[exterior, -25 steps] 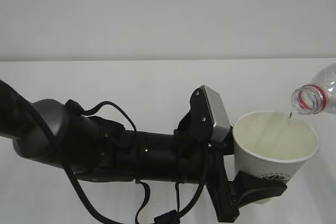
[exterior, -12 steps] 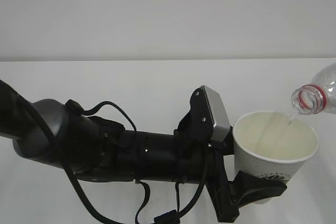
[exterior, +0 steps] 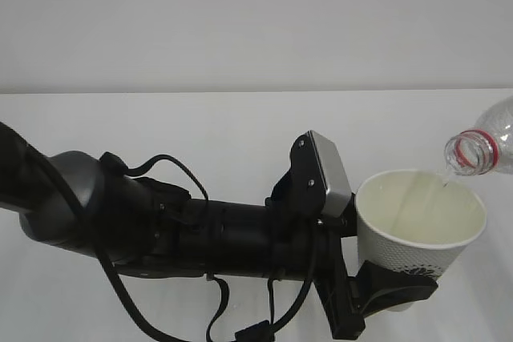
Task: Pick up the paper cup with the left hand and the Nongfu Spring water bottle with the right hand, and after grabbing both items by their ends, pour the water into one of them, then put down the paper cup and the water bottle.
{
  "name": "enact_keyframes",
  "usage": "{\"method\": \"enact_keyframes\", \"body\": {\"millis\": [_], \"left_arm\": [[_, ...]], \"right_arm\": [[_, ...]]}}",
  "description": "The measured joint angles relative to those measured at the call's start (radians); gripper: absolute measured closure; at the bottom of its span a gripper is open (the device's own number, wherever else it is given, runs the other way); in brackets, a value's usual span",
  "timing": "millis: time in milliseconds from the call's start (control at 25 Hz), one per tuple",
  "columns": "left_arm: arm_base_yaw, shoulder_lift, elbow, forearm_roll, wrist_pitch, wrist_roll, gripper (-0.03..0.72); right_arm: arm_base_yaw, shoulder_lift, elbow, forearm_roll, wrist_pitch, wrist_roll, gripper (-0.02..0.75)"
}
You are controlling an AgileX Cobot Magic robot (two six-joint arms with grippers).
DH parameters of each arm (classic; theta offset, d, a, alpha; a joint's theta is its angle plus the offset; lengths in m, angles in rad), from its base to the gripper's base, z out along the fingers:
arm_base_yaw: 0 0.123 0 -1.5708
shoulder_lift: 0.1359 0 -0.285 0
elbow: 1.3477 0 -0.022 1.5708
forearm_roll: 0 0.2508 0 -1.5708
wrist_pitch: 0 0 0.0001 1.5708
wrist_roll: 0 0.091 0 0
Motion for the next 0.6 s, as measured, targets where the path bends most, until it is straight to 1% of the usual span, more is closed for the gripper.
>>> {"method": "enact_keyframes", "body": {"millis": [600], "left_arm": [[0.0,0.0,0.0,0.0,0.0,0.0,0.154]], "right_arm": [[0.0,0.0,0.0,0.0,0.0,-0.001,0.36]]}}
